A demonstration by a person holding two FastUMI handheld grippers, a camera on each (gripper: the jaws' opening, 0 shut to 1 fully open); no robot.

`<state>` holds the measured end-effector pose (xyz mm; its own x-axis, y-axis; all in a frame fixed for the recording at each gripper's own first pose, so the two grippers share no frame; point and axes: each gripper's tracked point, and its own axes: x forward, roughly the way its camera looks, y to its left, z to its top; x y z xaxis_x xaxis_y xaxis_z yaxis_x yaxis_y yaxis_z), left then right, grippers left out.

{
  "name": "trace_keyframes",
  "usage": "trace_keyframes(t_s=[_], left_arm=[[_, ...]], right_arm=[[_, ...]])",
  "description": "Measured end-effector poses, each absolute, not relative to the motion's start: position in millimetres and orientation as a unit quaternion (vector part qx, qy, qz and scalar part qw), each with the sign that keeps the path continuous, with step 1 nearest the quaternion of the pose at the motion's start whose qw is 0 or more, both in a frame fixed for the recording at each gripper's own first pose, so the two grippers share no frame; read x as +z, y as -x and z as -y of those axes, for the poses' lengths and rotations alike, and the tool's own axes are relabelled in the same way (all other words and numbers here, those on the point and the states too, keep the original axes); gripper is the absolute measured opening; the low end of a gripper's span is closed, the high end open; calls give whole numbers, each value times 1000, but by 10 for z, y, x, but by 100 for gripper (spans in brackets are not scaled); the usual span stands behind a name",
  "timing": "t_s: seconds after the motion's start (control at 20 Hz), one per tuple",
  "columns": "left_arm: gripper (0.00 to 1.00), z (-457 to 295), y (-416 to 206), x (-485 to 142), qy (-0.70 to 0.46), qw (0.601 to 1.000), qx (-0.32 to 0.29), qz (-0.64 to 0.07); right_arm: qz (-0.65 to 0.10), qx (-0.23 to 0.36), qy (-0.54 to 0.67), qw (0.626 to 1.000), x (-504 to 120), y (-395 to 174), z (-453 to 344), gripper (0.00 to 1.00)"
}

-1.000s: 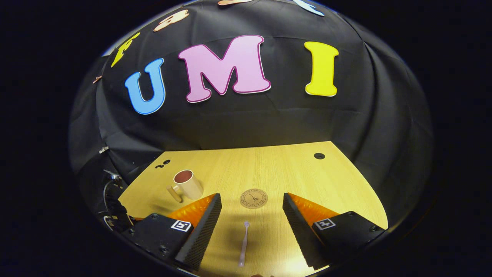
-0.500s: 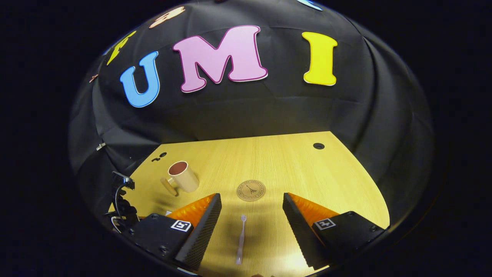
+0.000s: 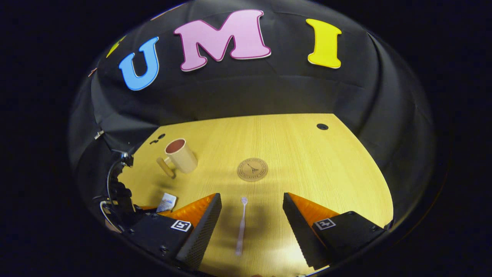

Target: Put the toothbrush and toothpaste on the desktop into the cup, then pick up the cup and place it on the coaster on the desktop.

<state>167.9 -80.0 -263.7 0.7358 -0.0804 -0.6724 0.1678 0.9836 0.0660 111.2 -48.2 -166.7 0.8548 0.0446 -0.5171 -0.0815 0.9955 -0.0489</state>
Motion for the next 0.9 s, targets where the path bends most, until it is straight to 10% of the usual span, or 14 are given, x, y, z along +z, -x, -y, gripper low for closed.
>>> trace_keyframes(t_s=[0.9], left_arm=[[19,755,-978,-2249,14,942,-132,-307]], right_arm=[[-384,9,73,921,-2696,-1082,435,99]])
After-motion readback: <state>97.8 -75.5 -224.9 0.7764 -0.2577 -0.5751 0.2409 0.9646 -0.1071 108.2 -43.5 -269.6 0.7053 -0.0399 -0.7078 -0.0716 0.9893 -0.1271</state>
